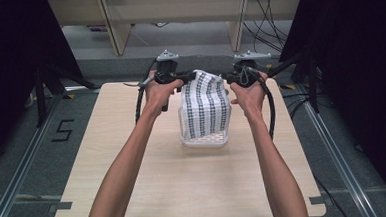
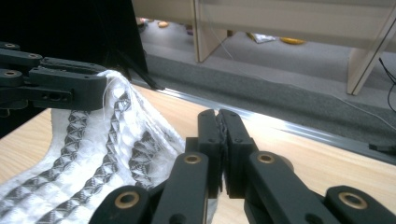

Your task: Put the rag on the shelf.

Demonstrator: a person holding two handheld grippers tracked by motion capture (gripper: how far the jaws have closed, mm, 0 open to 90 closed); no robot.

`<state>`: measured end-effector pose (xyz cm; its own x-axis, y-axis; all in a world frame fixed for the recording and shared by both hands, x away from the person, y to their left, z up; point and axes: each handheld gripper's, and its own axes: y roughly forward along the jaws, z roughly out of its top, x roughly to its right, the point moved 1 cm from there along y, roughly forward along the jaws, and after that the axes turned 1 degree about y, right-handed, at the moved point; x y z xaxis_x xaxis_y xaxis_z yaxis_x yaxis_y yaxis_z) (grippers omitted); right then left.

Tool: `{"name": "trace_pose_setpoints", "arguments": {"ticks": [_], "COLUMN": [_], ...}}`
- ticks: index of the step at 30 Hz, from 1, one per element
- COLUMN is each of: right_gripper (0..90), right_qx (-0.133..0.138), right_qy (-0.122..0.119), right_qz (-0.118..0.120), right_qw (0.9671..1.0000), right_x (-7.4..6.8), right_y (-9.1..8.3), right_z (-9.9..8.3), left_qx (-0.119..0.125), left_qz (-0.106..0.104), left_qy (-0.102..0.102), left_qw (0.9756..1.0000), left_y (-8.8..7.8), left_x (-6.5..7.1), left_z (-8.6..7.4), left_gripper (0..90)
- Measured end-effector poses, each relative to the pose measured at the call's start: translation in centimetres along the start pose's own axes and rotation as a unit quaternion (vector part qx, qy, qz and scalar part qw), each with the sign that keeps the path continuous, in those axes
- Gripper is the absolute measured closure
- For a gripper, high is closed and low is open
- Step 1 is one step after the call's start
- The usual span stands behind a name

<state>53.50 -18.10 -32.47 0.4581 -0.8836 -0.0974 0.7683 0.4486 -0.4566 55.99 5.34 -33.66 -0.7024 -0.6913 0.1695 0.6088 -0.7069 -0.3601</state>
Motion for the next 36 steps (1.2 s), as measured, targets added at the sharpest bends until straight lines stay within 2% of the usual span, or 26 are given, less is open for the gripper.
{"name": "trace_pose_setpoints", "arguments": {"ticks": [2,8,14,16,20,21,23,25,28,30,32,33,34,35,36], "right_gripper": [88.1,87.7,86.8,86.7,86.6,86.5,85.7,83.9,77.9,77.1,75.7,75.1,74.0,74.0,73.2], "right_qx": [-0.009,-0.024,-0.048,-0.057,-0.076,-0.072,-0.079,-0.079,-0.089,-0.084,-0.087,-0.086,-0.083,-0.083,-0.084], "right_qy": [-0.002,-0.001,-0.008,-0.009,-0.005,-0.01,-0.013,-0.008,-0.001,0.004,0.003,0.013,-0.002,-0.002,0.009], "right_qz": [-0.005,-0.003,-0.005,0.004,0.001,0.006,-0.001,0.003,-0.002,-0.003,-0.002,0.0,0.006,0.006,0.004], "right_qw": [0.9999,0.9997,0.9988,0.9984,0.9971,0.9973,0.9968,0.9969,0.9961,0.9965,0.9962,0.9962,0.9965,0.9965,0.9964], "right_x": [0.0,0.0,0.3,0.5,0.5,0.7,0.9,1.0,1.2,1.2,1.3,1.2,1.5,1.5,1.4], "right_y": [0.4,0.9,1.4,1.6,1.7,1.9,1.9,2.1,2.0,2.1,2.0,1.9,1.8,1.8,1.7], "right_z": [-0.5,-1.1,-1.9,-2.4,-2.8,-3.0,-3.2,-3.4,-3.5,-3.5,-3.4,-3.4,-3.4,-3.4,-3.4], "left_qx": [-0.009,-0.031,-0.053,-0.06,-0.071,-0.076,-0.083,-0.086,-0.087,-0.09,-0.091,-0.092,-0.09,-0.09,-0.087], "left_qz": [-0.005,-0.007,-0.023,-0.028,-0.03,-0.032,-0.033,-0.027,-0.017,-0.012,-0.01,-0.009,-0.009,-0.009,-0.007], "left_qy": [-0.009,-0.014,-0.013,-0.01,-0.007,-0.005,-0.004,-0.002,-0.006,-0.014,-0.013,-0.01,-0.012,-0.012,-0.012], "left_qw": [0.9999,0.9994,0.9983,0.9978,0.997,0.9966,0.996,0.9959,0.9961,0.9958,0.9957,0.9956,0.9958,0.9958,0.9961], "left_y": [0.3,0.7,0.8,0.9,1.1,1.1,1.2,1.2,1.1,1.0,0.9,0.8,0.7,0.7,0.4], "left_x": [-0.2,-0.6,-0.8,-0.7,-0.7,-0.6,-0.6,-0.6,-0.7,-0.8,-0.9,-0.9,-0.9,-0.9,-0.9], "left_z": [-0.5,-1.5,-2.3,-2.5,-2.9,-3.0,-3.1,-3.2,-3.2,-3.2,-3.2,-3.1,-3.1,-3.1,-3.0], "left_gripper": [77.5,75.1,70.9,67.9,63.6,62.4,59.1,55.7,43.9,41.3,40.4,39.5,38.8,38.3,38.0]}}
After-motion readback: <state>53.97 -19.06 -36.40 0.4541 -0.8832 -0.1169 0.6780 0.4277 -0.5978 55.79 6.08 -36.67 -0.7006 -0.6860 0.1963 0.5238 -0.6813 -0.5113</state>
